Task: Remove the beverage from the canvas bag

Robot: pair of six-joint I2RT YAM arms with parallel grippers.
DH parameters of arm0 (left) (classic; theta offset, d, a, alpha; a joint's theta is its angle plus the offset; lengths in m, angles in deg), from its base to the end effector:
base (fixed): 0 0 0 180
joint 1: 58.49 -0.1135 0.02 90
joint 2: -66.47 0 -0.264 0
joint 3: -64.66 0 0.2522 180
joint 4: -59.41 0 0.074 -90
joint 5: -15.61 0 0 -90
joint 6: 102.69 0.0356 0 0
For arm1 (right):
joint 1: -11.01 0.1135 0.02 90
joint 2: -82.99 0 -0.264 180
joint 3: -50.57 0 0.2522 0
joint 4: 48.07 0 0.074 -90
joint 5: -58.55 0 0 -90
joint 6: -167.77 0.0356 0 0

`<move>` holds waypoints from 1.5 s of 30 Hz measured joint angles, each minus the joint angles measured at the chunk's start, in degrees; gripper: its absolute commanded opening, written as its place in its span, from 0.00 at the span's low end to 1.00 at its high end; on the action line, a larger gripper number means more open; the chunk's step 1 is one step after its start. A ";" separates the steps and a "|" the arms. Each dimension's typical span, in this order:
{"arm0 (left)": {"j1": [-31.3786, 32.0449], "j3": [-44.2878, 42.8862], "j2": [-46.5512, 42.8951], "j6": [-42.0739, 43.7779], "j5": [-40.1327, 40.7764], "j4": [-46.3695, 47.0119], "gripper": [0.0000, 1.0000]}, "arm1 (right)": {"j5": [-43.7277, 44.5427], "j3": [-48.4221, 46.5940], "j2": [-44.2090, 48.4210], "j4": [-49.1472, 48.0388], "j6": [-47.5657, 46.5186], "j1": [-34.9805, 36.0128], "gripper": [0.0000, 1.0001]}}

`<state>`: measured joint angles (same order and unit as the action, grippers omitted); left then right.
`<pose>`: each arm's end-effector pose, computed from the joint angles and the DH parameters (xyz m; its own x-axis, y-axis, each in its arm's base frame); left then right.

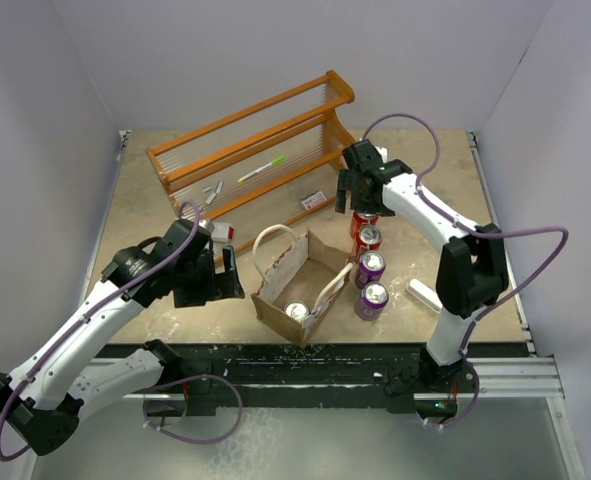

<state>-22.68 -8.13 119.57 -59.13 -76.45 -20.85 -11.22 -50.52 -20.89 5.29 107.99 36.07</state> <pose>0.1232 -0.0904 0.3142 -0.9208 -0.2286 -0.3159 -0.0990 0.9206 -0.3776 0.3631 0.1562 0.2683 -0.7623 0.1649 -0.6259 0.1860 0.9820 0.0322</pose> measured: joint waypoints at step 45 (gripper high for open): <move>0.00 9.18 -3.65 -9.14 -3.15 13.73 0.99 | -32.96 2.47 20.44 -1.81 13.49 21.33 1.00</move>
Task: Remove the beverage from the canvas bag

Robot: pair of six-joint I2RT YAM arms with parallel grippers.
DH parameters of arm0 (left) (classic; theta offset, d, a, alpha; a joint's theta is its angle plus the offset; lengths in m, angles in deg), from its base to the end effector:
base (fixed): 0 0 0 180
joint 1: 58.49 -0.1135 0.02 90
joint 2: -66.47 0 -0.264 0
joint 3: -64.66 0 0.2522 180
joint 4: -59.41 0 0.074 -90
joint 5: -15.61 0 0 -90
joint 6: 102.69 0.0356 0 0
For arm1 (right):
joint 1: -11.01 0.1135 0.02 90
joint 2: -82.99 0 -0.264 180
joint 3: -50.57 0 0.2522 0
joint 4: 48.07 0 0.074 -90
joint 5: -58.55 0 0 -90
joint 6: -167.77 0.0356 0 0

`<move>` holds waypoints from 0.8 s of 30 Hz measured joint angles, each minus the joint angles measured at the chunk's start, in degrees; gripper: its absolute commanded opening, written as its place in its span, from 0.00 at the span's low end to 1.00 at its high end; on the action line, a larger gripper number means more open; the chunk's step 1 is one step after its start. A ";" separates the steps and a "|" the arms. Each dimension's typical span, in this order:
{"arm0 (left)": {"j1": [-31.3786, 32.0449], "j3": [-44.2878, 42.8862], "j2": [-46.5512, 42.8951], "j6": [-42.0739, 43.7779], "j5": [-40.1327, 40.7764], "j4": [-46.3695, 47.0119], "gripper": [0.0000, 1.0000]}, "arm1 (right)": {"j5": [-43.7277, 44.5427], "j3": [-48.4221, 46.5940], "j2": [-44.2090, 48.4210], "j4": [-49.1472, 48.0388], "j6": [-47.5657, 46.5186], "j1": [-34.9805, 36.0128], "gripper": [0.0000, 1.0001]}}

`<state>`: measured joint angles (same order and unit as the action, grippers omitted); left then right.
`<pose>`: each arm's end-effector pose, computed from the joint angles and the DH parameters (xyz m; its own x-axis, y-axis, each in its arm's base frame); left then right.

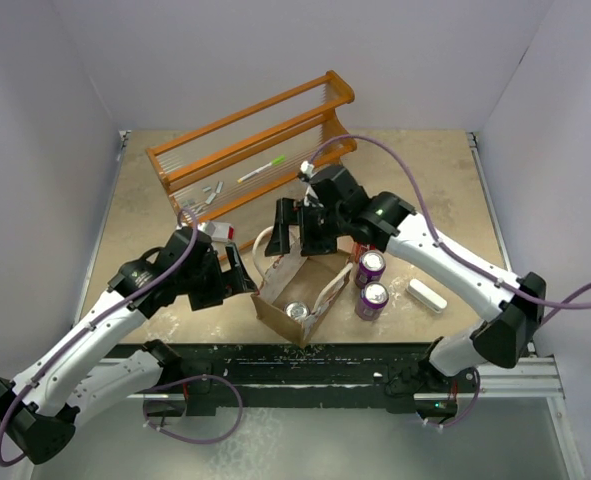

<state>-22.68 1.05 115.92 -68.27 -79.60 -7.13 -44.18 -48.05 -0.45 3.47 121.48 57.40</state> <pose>0.1276 -0.0961 0.2891 -0.8808 -0.3775 -0.2857 -0.1751 0.8205 -0.5442 0.2156 0.2377 0.3774 -0.8682 0.0658 -0.4918 -0.3164 0.6901 0.6509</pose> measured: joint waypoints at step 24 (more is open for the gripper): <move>0.00 3.26 -7.06 -2.45 -3.54 -2.67 0.99 | 4.79 7.65 -7.91 2.58 5.90 9.64 1.00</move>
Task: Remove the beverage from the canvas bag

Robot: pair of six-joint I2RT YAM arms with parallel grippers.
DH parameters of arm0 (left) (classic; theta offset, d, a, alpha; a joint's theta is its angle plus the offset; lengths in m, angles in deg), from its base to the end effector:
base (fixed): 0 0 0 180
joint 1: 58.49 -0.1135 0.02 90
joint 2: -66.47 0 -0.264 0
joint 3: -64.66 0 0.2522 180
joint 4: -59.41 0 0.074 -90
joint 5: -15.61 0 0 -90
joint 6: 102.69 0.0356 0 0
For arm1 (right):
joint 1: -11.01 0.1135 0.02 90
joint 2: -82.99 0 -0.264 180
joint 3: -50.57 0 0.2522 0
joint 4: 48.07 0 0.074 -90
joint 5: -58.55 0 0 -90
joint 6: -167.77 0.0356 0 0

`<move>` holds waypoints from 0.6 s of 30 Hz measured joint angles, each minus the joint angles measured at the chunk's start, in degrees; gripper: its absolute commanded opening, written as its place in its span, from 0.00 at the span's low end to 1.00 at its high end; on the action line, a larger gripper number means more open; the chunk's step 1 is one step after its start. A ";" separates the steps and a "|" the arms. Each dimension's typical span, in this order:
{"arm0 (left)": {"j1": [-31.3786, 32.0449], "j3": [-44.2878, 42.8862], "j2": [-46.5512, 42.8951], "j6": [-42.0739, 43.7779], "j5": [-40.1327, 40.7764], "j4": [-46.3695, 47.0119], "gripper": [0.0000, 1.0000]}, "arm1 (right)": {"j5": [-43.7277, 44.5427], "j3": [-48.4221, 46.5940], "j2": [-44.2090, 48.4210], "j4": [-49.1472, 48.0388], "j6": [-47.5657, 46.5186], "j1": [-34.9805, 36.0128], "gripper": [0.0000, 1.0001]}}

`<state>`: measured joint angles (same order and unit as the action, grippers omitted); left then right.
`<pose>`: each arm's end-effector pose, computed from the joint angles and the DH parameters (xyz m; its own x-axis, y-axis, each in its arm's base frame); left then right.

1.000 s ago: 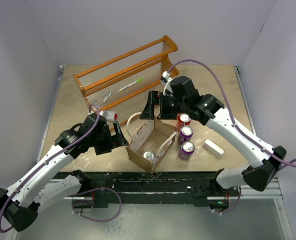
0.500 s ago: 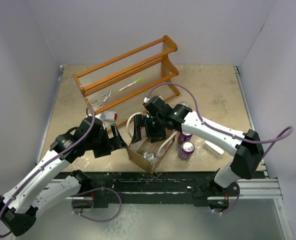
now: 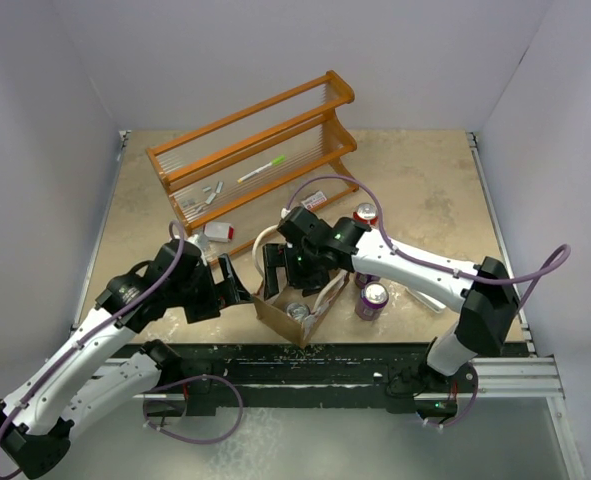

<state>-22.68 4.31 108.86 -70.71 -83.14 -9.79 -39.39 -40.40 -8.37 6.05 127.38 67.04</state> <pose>0.1049 -0.0824 0.2841 -0.8910 -0.3910 -0.2310 -0.1892 0.7820 -0.5939 0.1870 0.2863 0.2867 -0.9545 -0.0667 -0.2905 -0.2148 0.8298 0.5151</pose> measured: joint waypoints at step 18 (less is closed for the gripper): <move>0.00 0.42 -0.31 -0.52 -1.07 -0.33 0.99 | 10.01 -1.57 0.76 8.85 0.15 2.95 0.92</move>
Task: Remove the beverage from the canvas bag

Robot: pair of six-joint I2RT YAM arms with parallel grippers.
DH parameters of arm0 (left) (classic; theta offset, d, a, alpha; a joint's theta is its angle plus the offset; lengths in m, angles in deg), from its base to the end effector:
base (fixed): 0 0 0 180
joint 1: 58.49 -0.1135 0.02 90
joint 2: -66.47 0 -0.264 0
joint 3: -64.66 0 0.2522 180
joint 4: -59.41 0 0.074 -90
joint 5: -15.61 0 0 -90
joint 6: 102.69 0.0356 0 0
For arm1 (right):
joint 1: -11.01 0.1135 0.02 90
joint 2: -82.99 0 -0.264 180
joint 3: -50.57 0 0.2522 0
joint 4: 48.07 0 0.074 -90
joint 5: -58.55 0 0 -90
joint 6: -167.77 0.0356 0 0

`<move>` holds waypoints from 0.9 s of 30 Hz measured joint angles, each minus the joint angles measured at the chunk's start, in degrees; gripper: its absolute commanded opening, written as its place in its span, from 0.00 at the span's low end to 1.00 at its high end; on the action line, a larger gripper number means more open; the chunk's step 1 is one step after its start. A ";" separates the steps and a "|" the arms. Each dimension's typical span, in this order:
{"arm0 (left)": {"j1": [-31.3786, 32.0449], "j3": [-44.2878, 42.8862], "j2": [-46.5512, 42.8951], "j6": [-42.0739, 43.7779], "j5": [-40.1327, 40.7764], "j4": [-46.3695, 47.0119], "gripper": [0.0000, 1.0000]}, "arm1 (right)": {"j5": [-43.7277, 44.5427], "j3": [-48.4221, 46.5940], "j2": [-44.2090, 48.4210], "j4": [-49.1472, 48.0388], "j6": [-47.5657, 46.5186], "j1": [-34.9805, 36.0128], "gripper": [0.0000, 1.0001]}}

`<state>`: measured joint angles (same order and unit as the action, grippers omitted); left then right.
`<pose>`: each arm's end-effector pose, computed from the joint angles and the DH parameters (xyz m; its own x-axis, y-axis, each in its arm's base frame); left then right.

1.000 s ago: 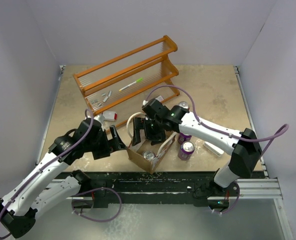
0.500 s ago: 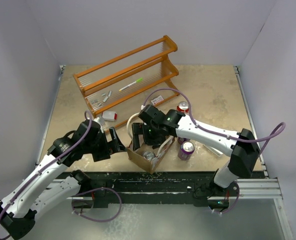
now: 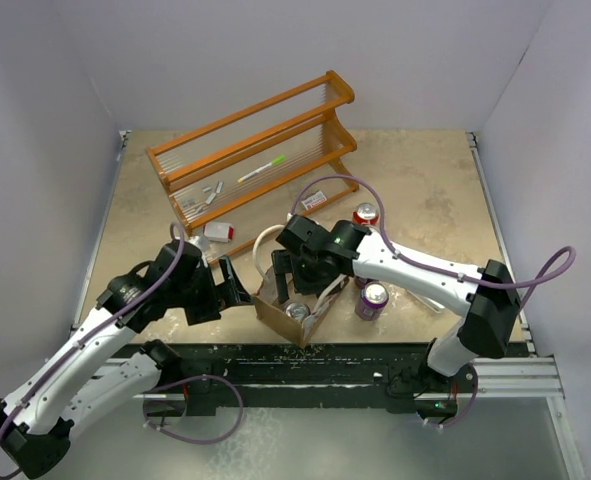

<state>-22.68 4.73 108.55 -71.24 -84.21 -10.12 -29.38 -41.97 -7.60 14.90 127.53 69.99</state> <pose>0.1033 -0.0820 0.2822 -0.8970 -0.3894 -0.2094 -0.1972 0.7762 -0.5988 0.1701 0.2803 0.2902 -0.9381 -0.0797 -0.3371 -0.2033 0.9146 0.3494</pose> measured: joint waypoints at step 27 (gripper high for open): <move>0.00 0.02 0.66 0.22 -0.26 0.00 0.99 | 2.95 2.34 -6.64 0.96 1.03 7.93 0.80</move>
<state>-22.68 4.75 109.21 -71.02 -84.48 -10.12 -26.43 -39.63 -14.24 15.87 128.56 77.92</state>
